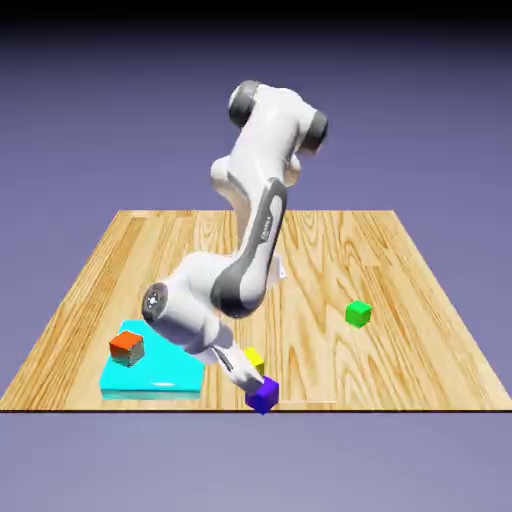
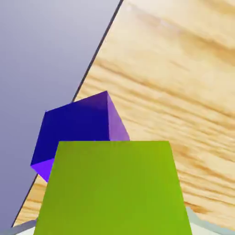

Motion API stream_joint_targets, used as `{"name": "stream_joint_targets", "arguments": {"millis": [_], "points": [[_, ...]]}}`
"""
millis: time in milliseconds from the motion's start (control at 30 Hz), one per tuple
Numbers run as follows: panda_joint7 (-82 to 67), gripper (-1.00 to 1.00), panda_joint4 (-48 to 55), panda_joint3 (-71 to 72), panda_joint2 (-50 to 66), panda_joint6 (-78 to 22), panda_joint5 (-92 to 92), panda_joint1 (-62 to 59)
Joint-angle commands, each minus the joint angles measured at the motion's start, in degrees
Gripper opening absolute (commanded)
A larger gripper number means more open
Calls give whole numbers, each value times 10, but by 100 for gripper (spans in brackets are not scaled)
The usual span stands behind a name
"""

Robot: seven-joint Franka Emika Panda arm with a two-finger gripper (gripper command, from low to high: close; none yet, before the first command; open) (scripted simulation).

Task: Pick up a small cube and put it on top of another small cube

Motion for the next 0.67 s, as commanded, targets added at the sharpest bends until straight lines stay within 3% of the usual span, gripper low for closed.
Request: {"name": "stream_joint_targets", "arguments": {"millis": [0, 600, 633], "points": [[5, -100, -2, 21, -3, 9, -10, -17], [94, -100, -45, 378, -61, 168, -168, -306], [94, 100, -45, 378, -61, 168, -168, -306]]}}
